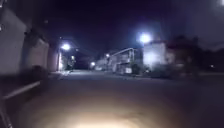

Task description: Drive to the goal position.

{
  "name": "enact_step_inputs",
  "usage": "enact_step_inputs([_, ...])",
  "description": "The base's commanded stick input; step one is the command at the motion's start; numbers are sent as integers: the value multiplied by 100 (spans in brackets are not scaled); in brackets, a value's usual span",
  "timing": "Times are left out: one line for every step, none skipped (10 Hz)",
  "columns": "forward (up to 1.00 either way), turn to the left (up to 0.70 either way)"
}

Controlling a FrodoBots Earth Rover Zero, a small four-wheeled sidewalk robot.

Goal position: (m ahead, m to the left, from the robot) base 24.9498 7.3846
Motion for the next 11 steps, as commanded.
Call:
enact_step_inputs([85, 0])
enact_step_inputs([85, 0])
enact_step_inputs([85, 0])
enact_step_inputs([85, -25])
enact_step_inputs([85, -34])
enact_step_inputs([85, -34])
enact_step_inputs([85, -34])
enact_step_inputs([85, -34])
enact_step_inputs([85, -34])
enact_step_inputs([85, -34])
enact_step_inputs([85, -34])
